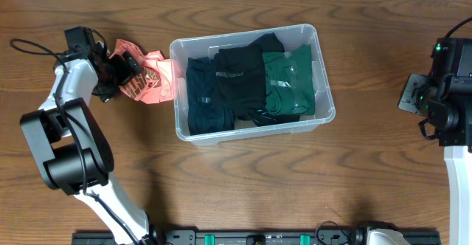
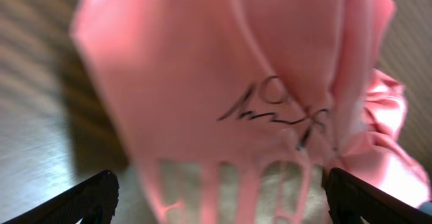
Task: Pack container
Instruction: 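Move the left gripper back to the pink shirt and grasp it, then lift the pink shirt with the left gripper and carry it over the bin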
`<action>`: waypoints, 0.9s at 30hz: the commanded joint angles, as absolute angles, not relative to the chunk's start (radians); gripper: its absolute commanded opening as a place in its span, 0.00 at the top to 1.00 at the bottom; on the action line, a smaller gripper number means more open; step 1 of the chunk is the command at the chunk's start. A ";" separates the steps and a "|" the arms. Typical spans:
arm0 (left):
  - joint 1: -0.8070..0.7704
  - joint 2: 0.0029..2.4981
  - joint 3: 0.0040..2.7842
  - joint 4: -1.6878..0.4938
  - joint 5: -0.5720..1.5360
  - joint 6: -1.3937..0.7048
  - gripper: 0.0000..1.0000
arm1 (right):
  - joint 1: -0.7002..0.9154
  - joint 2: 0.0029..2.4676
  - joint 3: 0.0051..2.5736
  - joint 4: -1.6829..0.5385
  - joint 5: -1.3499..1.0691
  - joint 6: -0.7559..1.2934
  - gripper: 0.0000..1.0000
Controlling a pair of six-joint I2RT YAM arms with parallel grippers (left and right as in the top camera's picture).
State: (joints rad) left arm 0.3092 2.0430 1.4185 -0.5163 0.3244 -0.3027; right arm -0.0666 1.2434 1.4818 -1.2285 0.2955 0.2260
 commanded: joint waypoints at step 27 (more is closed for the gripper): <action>0.308 2.038 1.420 -0.612 0.418 -0.275 0.94 | -0.075 1.244 1.483 -1.227 0.299 0.220 0.74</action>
State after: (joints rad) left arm 0.3096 2.0701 1.4189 -0.5716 0.4164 -0.2913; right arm -0.0666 1.2434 1.4818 -1.2278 0.2955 0.2260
